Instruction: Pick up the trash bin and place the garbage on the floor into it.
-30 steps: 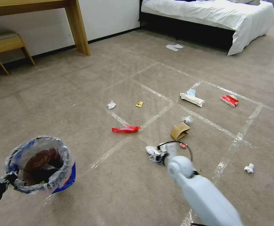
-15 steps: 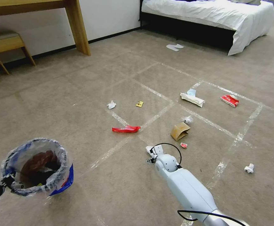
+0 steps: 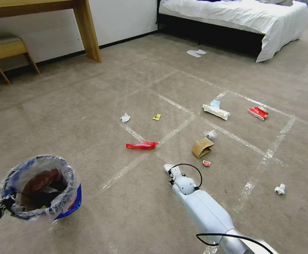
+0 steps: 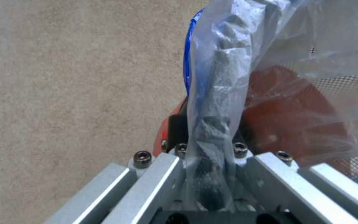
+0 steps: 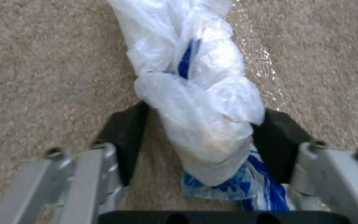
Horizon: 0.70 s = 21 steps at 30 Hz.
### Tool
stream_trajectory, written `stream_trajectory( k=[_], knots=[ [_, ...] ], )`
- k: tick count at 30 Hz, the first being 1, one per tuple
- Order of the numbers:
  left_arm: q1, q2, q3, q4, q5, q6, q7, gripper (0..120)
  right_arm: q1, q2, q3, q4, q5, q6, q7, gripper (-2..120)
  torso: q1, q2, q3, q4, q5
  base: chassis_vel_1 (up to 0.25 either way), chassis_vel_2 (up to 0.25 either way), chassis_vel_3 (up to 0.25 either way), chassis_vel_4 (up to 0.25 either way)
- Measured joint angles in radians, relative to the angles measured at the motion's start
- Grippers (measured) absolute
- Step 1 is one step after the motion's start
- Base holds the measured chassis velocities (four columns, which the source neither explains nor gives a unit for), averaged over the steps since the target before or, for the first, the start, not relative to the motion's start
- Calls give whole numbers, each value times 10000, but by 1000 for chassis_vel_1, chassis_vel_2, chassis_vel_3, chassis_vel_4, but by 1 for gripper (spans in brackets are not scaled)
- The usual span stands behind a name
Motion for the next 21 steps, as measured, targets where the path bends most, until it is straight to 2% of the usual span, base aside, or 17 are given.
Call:
stream_trajectory(
  k=[1, 5, 7, 8, 9, 11, 13, 14, 15, 21],
  knots=[
    [-9, 7, 12, 7, 1, 0, 0, 0, 0, 7, 33, -43, -13, 61, -15, 48, -1, 1, 0, 1, 2, 0, 0, 0, 0],
    [-18, 21, 28, 24, 8, 0, 1, 0, 0, -4, 83, -112, -35, 171, -13, 40, 0, 0, 0, 1, 1, 0, 0, 0, 0],
    [-35, 44, 58, 57, 16, 0, 1, 0, -49, -78, 121, -61, -33, 212, -8, 28, 0, 0, 0, -1, -2, 0, 0, 0, 0],
    [-35, 44, 58, 57, 16, 0, 1, 0, -49, -78, 121, -61, -33, 212, -8, 28, 0, 0, 0, -1, -2, 0, 0, 0, 0],
    [-44, 57, 78, 69, 16, 0, 1, 0, -102, -123, 124, 23, -10, 222, -8, 22, 0, 0, 0, -2, -1, 0, 0, 0, 0],
    [-49, 64, 88, 76, 15, 0, 2, 0, -139, -149, 134, 75, 10, 237, -6, 19, 0, 0, 0, -3, 0, 0, 0, 0, 0],
    [-59, 72, 115, 100, 18, 0, -3, 0, -258, -233, 162, 239, 74, 334, -4, 9, 0, 0, 0, -3, -1, 0, 0, 0, 0],
    [-59, 72, 115, 100, 18, 0, -3, 0, -258, -233, 162, 239, 74, 334, -4, 9, 0, 0, 0, -3, -1, 0, 0, 0, 0],
    [-62, 75, 133, 107, 19, 0, -5, 0, -330, -280, 182, 359, 123, 370, -3, 3, 0, 0, 1, -3, -1, 0, 0, 0, 0],
    [-71, 180, 253, 130, -6, 0, -19, 0, -895, -725, 408, 1429, 783, 624, -11, 0, 0, 0, 0, -1, 0, 0, 0, 0, 0]
  ],
)
